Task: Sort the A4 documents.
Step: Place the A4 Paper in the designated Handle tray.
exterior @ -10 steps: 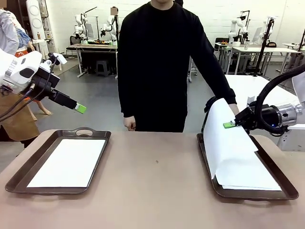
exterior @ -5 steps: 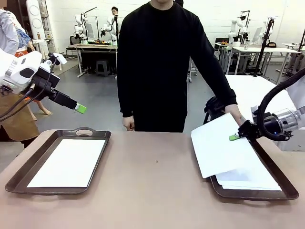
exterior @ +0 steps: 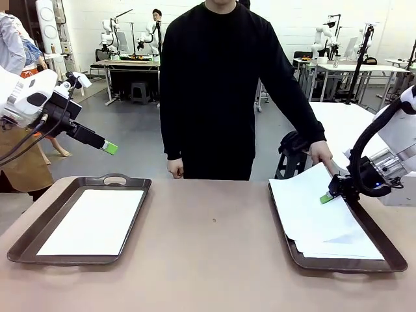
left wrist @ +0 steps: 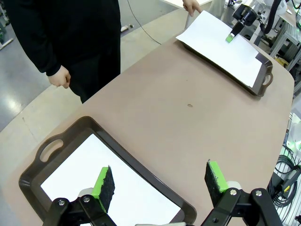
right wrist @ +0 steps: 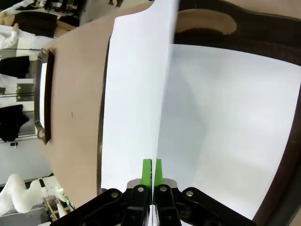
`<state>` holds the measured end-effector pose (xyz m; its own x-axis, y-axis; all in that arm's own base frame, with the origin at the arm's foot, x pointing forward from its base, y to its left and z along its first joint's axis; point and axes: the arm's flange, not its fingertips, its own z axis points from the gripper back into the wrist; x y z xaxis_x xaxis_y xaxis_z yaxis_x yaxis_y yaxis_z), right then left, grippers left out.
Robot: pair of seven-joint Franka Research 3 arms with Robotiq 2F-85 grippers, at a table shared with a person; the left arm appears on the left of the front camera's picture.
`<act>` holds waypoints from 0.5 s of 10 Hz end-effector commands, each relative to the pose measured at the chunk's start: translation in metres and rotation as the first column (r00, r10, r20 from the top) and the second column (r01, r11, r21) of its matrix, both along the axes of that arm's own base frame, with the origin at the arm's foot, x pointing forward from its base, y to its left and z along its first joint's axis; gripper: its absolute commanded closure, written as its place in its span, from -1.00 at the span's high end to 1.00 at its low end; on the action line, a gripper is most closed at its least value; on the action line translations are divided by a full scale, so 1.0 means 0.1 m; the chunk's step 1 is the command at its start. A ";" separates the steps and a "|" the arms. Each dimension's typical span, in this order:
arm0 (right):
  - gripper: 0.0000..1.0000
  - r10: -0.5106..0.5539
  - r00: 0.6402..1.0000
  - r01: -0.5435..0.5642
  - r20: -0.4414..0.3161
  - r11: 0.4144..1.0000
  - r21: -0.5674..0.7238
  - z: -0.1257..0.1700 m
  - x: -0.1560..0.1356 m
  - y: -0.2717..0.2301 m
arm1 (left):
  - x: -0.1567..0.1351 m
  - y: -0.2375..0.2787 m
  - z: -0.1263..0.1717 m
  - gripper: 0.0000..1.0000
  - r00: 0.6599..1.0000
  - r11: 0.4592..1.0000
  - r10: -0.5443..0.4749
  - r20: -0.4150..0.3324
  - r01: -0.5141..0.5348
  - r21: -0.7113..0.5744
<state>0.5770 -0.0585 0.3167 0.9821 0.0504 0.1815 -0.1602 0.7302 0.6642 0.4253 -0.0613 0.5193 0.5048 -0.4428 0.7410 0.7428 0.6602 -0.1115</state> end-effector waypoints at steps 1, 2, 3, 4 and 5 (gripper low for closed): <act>-0.87 -0.019 1.000 0.019 -0.020 0.999 -0.027 0.09 -0.11 0.05 | -0.01 0.01 -0.02 1.00 1.000 1.000 -0.015 0.008 0.015 0.004; -0.66 -0.017 1.000 0.016 -0.026 0.999 -0.034 0.12 -0.14 0.03 | -0.01 0.01 -0.02 1.00 1.000 1.000 -0.015 0.008 0.015 0.004; -0.53 -0.011 0.999 0.009 -0.035 0.998 -0.061 0.15 -0.18 -0.01 | -0.01 0.01 -0.02 1.00 1.000 1.000 -0.015 0.008 0.015 0.004; -0.32 -0.014 0.999 0.010 -0.043 0.996 -0.084 0.18 -0.23 -0.04 | -0.01 0.01 -0.02 1.00 1.000 1.000 -0.015 0.008 0.015 0.004; -0.19 -0.015 0.998 0.010 -0.053 0.994 -0.108 0.22 -0.26 -0.07 | -0.01 0.01 -0.02 1.00 1.000 1.000 -0.015 0.008 0.015 0.004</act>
<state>0.5591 -0.0655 0.3338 0.9859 0.0631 0.1549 -0.1469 0.7697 0.6212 0.4253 -0.0613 0.5193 0.5048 -0.4428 0.7410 0.7428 0.6602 -0.1114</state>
